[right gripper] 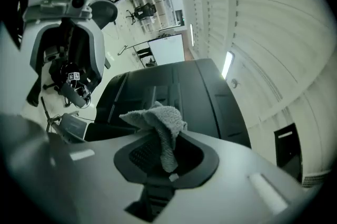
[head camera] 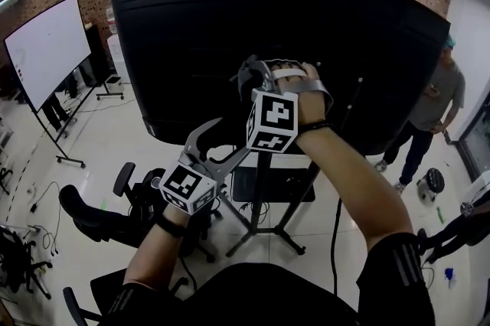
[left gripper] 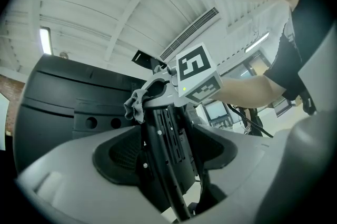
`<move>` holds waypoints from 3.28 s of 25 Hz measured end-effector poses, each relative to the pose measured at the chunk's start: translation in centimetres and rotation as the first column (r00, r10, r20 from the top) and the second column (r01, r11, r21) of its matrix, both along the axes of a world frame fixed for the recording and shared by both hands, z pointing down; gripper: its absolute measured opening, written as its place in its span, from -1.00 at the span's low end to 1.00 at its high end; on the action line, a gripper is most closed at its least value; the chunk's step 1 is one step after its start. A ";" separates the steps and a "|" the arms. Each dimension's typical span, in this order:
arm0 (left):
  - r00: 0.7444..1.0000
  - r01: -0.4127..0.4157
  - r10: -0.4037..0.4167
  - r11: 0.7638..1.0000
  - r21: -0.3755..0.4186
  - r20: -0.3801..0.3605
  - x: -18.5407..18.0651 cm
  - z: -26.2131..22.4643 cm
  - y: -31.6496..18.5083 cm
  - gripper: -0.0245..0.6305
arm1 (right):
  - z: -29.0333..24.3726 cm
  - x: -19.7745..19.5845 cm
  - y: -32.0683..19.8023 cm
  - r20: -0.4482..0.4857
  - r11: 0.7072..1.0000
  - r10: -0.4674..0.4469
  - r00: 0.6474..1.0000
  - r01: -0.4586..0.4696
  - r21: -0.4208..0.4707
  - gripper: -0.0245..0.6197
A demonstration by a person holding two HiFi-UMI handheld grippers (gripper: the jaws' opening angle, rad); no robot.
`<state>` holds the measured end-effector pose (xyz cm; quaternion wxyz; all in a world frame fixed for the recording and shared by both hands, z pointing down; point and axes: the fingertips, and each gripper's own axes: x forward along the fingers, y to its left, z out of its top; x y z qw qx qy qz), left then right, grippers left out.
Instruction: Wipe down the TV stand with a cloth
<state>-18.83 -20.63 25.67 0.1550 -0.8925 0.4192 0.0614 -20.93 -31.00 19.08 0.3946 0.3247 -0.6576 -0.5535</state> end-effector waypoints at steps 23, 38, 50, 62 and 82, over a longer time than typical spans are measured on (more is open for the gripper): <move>0.998 0.024 -0.025 0.999 -0.023 -0.063 -8.3 1.0 -1.6 0.06 | 2.5 -5.9 -6.1 -0.306 0.969 0.211 0.928 -0.157 0.191 -0.74; 0.992 0.101 -0.102 0.995 -0.021 -0.068 -13.4 0.9 -1.0 0.06 | 2.9 -13.8 -4.8 -0.253 0.985 0.067 0.965 -0.023 0.174 -0.74; 0.989 0.128 -0.130 0.991 -0.038 -0.074 -14.1 1.2 -0.3 0.06 | 2.9 -15.5 -2.3 -0.107 0.994 -0.071 0.992 0.079 0.077 -0.74; 0.998 0.003 -0.005 1.000 -0.024 -0.064 -6.3 1.1 -0.4 0.07 | -1.4 -2.9 1.4 0.210 0.984 -0.176 0.962 0.170 0.044 -0.74; 0.996 -0.067 0.068 0.998 0.011 -0.054 1.7 -0.8 -3.8 0.09 | -3.2 8.6 -2.9 0.482 0.968 -0.116 0.868 0.208 -0.141 -0.74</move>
